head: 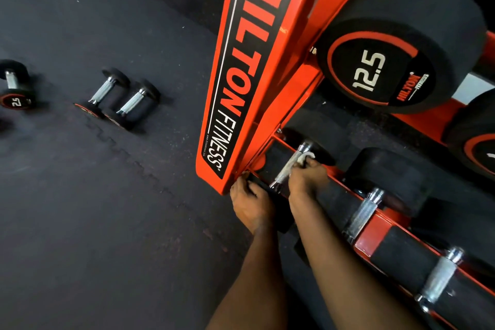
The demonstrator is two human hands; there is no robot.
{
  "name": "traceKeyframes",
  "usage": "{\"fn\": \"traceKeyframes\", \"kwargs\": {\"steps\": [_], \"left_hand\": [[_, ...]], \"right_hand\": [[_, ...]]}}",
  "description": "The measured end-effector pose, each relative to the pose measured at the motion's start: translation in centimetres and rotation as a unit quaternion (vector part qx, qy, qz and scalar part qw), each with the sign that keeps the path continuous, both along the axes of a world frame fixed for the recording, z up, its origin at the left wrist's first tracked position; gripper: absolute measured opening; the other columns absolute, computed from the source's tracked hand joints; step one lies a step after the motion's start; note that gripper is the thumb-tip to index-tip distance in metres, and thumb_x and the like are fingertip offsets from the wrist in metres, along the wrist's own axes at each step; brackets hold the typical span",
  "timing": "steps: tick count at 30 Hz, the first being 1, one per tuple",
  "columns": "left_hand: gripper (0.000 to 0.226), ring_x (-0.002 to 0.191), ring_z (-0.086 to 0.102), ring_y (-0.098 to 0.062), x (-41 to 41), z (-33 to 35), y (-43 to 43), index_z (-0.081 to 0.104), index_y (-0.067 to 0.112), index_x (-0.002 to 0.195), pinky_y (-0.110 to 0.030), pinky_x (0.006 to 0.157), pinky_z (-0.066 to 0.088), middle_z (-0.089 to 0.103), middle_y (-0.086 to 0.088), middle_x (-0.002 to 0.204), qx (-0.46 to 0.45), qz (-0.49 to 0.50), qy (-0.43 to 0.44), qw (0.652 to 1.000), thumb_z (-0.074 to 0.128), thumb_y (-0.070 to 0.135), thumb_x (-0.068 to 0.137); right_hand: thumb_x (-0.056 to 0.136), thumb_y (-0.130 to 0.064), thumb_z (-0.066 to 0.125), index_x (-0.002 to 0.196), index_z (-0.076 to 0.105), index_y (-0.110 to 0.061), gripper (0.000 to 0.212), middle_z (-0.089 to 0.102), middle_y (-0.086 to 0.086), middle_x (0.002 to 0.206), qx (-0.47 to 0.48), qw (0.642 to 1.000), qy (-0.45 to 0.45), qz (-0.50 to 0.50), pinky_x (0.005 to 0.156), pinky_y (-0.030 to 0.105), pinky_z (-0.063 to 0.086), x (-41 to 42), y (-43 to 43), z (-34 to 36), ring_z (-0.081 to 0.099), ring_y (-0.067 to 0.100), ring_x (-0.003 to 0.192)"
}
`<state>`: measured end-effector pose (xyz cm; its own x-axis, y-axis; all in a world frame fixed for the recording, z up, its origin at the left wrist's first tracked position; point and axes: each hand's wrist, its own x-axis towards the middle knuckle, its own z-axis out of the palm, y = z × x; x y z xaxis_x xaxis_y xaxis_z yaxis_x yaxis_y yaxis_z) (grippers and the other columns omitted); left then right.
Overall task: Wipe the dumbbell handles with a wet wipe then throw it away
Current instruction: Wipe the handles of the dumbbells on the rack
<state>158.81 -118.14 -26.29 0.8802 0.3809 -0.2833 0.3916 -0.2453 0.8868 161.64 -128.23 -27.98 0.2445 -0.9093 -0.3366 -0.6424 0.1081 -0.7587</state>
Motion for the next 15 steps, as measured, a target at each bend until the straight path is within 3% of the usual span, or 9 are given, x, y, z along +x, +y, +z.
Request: {"fn": "traceKeyframes", "kwargs": {"steps": [3,5,8,10,11,13,15], "left_hand": [[0.046,0.113,0.061,-0.030,0.0,-0.1,0.0,0.073,0.010,0.115,-0.039,0.097,0.046,0.070,-0.010,0.116,0.002,0.000,0.007,1.000,0.043,0.024,0.083],[0.047,0.114,0.061,-0.029,-0.2,0.1,0.0,0.073,0.011,0.116,-0.040,0.099,0.046,0.070,-0.009,0.117,-0.006,0.006,0.004,1.000,0.043,0.024,0.083],[0.044,0.114,0.061,-0.030,0.0,0.0,-0.1,0.073,0.011,0.115,-0.041,0.098,0.047,0.070,-0.010,0.117,-0.004,-0.001,0.011,1.000,0.044,0.022,0.084],[0.040,0.112,0.061,-0.030,-0.1,-0.2,0.0,0.073,0.012,0.114,-0.041,0.097,0.048,0.070,-0.009,0.116,-0.001,-0.010,0.016,1.000,0.046,0.020,0.086],[0.040,0.112,0.061,-0.030,-0.1,-0.1,0.0,0.073,0.012,0.113,-0.041,0.097,0.048,0.070,-0.009,0.116,-0.002,-0.011,0.019,1.000,0.045,0.021,0.086],[0.044,0.111,0.061,-0.028,0.0,-0.2,0.1,0.073,0.012,0.112,-0.040,0.096,0.048,0.070,-0.008,0.115,0.000,-0.011,0.018,1.000,0.042,0.024,0.084],[0.043,0.109,0.062,-0.028,-0.1,-0.3,0.2,0.073,0.012,0.109,-0.039,0.095,0.048,0.070,-0.007,0.111,0.004,-0.012,0.006,1.000,0.042,0.024,0.083]], "right_hand": [[0.082,-0.011,0.061,0.094,0.074,-0.010,0.018,0.075,0.009,0.091,-0.031,0.995,0.063,0.069,0.070,0.029,0.048,-1.5,2.0,0.4,0.069,0.028,0.085],[0.081,-0.011,0.060,0.088,0.071,-0.008,0.013,0.074,0.010,0.088,-0.031,0.988,0.070,0.130,0.074,0.033,0.054,-3.0,3.0,0.2,0.069,0.028,0.084],[0.086,-0.008,0.057,0.075,0.060,-0.011,0.011,0.072,0.010,0.087,0.005,0.995,0.045,0.085,0.077,0.034,0.052,-1.5,2.3,0.9,0.064,0.020,0.082],[0.087,-0.007,0.056,0.091,0.061,-0.005,0.007,0.070,0.020,0.101,-0.008,0.997,0.046,0.066,0.082,0.039,0.051,0.1,2.0,1.8,0.066,0.029,0.092],[0.088,-0.006,0.054,0.103,0.061,0.000,0.018,0.068,0.023,0.109,-0.015,0.997,0.050,0.061,0.084,0.039,0.051,0.3,2.3,2.0,0.066,0.035,0.100],[0.092,-0.005,0.049,0.120,0.057,0.003,0.030,0.066,0.023,0.114,0.013,0.996,0.034,0.076,0.081,0.030,0.047,-0.6,3.2,2.2,0.064,0.035,0.104],[0.095,-0.005,0.046,0.121,0.056,0.005,0.029,0.066,0.019,0.108,0.064,0.992,-0.002,0.107,0.069,0.015,0.040,-2.0,3.6,1.6,0.062,0.026,0.094]]}}
